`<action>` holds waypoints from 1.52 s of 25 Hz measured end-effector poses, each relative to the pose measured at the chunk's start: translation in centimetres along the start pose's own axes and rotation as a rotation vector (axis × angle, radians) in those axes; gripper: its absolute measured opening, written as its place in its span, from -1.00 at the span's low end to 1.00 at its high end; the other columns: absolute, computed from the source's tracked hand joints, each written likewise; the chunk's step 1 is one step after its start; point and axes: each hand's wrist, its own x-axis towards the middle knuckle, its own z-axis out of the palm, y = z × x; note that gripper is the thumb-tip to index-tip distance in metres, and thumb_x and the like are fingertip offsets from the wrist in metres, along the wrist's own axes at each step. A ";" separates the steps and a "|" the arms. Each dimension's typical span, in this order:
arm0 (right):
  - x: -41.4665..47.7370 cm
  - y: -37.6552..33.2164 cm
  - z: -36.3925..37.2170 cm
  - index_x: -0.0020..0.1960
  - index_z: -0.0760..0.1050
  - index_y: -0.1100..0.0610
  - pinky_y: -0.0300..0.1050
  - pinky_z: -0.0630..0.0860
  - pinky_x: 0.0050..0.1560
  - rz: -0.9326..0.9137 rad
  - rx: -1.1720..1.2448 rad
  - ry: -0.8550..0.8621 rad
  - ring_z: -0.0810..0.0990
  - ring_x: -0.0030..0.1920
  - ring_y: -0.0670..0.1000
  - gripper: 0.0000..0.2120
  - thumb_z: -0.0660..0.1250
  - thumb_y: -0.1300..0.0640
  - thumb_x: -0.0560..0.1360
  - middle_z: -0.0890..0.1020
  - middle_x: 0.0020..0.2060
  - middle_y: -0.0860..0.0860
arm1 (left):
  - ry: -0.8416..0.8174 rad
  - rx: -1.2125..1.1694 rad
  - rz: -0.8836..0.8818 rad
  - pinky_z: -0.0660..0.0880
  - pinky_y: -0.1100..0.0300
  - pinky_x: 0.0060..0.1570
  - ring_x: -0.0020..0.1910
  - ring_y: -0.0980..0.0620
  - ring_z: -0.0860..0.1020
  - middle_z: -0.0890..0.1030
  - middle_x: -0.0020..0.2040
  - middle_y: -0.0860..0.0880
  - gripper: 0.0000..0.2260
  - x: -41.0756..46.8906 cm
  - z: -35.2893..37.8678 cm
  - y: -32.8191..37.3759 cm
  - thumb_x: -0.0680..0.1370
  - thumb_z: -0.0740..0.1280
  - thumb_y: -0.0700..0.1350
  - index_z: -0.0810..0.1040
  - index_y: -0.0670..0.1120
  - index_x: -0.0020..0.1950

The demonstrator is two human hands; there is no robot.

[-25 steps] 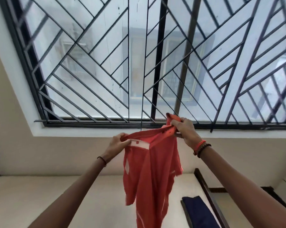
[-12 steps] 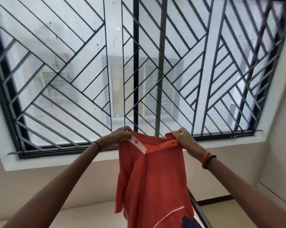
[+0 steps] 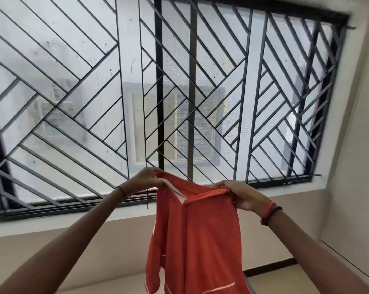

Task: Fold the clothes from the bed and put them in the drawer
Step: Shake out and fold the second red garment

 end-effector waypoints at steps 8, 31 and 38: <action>0.7 0.0 -3.7 -0.18 0.58 0.17 -0.17 0.45 -0.27 -0.029 0.134 -0.074 0.46 -0.41 -0.06 -0.83 0.34 0.10 0.52 0.47 -0.42 0.02 | 0.199 -0.782 -0.200 0.54 0.19 -0.07 -0.04 0.01 0.59 0.68 -0.02 -0.09 -0.76 0.7 4.0 2.5 0.52 0.36 -0.02 0.64 -0.16 0.07; 1.3 2.8 3.7 -0.13 0.53 0.17 -0.14 0.58 -0.12 -0.442 -0.029 -0.100 0.60 -0.26 -0.03 -0.93 0.40 0.29 0.46 0.60 -0.28 0.09 | 0.283 -0.317 0.038 0.28 0.38 -0.43 -0.38 0.22 0.38 0.53 -0.40 0.05 -0.82 2.8 6.8 7.9 0.48 0.44 -0.03 0.68 -0.12 -0.21; 1.2 3.5 6.4 -0.10 0.45 0.14 -0.08 0.53 -0.17 -0.454 0.110 -0.001 0.58 -0.25 0.00 -0.86 0.42 0.21 0.46 0.57 -0.28 0.07 | 0.306 -0.345 -0.013 0.31 0.25 -0.35 -0.30 0.12 0.42 0.56 -0.33 -0.04 -0.81 1.6 6.5 6.6 0.48 0.43 -0.06 0.68 -0.19 -0.17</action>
